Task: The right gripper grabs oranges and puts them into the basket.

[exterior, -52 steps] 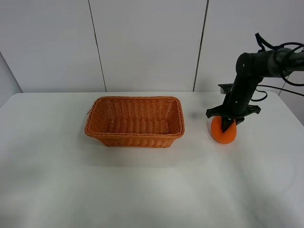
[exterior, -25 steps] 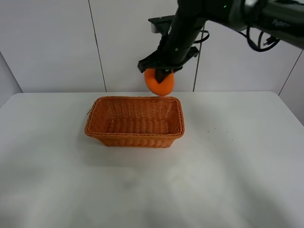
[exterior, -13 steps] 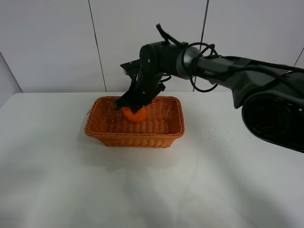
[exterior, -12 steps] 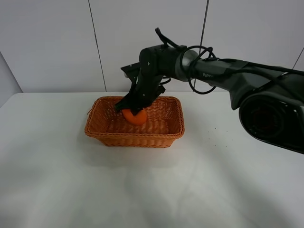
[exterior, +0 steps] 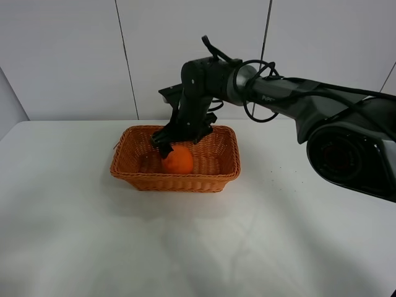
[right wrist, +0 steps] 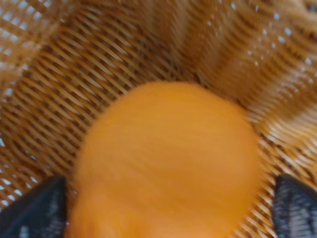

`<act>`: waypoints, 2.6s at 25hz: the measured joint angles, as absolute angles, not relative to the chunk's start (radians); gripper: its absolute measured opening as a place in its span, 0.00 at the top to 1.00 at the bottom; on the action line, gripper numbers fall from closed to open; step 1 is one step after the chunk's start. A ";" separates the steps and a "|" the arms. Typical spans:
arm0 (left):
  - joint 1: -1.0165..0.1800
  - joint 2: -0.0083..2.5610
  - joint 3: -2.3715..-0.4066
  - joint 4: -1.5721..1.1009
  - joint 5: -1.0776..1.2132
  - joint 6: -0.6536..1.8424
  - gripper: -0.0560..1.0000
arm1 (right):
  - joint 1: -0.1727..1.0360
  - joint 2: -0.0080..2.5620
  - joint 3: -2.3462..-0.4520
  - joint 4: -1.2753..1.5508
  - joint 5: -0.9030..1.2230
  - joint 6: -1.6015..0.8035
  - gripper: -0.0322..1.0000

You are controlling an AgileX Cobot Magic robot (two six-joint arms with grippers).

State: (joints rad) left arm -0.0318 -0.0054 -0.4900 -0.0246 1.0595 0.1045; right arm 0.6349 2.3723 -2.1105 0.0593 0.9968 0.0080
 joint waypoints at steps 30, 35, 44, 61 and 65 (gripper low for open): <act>-0.032 -0.005 -0.490 -0.025 1.060 0.104 0.11 | 0.095 2.315 -2.314 0.017 1.199 0.008 0.30; -0.032 -0.005 -0.490 -0.025 1.060 0.104 0.11 | 0.055 2.283 -2.307 0.015 1.218 0.010 0.30; -0.032 -0.005 -0.490 -0.025 1.060 0.104 0.11 | 0.054 2.060 -2.067 0.014 1.218 0.008 0.30; -0.032 -0.005 -0.490 -0.025 1.060 0.104 0.11 | 0.054 1.116 -0.991 0.015 1.217 -0.009 0.30; -0.032 -0.005 -0.490 -0.025 1.060 0.104 0.11 | 0.054 0.869 -0.752 0.015 1.140 -0.009 0.30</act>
State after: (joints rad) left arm -0.0318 -0.0054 -0.4900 -0.0246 1.0595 0.1045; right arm 0.0535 0.8688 -0.7517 0.0148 1.1398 -0.0092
